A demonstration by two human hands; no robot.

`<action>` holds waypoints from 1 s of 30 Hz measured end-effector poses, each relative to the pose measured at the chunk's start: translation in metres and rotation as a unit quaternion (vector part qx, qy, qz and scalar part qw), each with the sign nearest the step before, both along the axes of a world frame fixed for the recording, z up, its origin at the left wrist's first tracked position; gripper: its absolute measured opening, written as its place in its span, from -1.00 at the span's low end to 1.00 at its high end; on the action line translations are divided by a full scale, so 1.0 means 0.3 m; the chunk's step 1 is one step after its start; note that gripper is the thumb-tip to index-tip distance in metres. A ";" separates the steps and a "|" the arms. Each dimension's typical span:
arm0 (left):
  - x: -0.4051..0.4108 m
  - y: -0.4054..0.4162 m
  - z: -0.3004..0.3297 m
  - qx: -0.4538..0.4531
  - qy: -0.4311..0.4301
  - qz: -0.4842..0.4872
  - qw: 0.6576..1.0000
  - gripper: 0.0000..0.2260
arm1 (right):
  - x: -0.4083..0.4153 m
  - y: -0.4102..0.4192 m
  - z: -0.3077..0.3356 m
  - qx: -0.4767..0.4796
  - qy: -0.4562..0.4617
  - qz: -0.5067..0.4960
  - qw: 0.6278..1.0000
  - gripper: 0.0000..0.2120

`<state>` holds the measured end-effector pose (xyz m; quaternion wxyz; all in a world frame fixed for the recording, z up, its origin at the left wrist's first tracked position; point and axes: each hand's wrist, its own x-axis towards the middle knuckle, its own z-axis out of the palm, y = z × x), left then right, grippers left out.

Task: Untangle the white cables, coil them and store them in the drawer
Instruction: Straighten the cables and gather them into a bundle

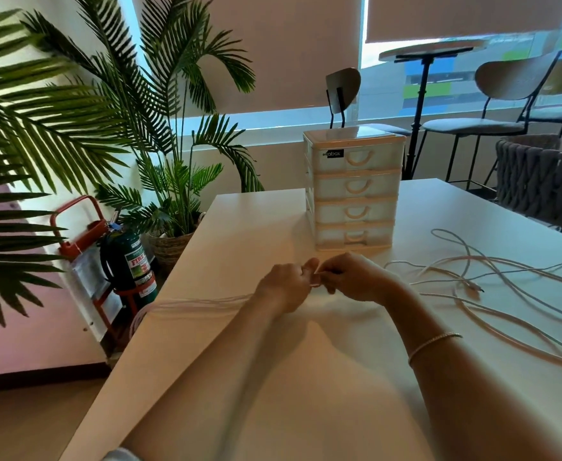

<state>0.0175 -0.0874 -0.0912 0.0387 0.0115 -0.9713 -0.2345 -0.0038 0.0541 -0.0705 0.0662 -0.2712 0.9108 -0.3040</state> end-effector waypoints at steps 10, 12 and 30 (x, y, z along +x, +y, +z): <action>0.040 -0.095 -0.014 -0.136 0.079 0.030 0.987 -0.53 | -0.041 0.074 0.015 0.029 0.000 -0.057 0.998 -0.77; 0.048 -0.110 -0.013 -0.135 0.097 0.042 0.985 -0.53 | -0.044 0.091 0.015 0.052 0.030 -0.096 0.994 -0.76; 0.092 -0.168 0.012 -0.114 0.153 0.030 0.981 -0.55 | 0.012 -0.056 0.002 -0.013 0.020 -0.009 1.000 -0.87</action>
